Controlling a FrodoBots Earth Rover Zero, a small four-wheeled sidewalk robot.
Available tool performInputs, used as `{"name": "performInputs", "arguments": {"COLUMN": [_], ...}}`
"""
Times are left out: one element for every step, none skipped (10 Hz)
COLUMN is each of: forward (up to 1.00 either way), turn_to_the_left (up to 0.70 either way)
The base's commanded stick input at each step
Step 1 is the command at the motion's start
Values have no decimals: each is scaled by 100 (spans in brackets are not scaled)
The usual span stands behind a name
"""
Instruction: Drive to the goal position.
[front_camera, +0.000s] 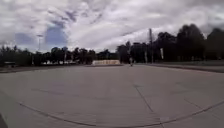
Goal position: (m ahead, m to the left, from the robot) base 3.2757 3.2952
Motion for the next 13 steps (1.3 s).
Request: {"name": "performInputs", "arguments": {"forward": [70,70,70,70,70,70,70,70,70,70,70,70,70], "turn_to_the_left": [-34,-34,-34,-24,-8,1,1,1,1,1,1,1,1]}}
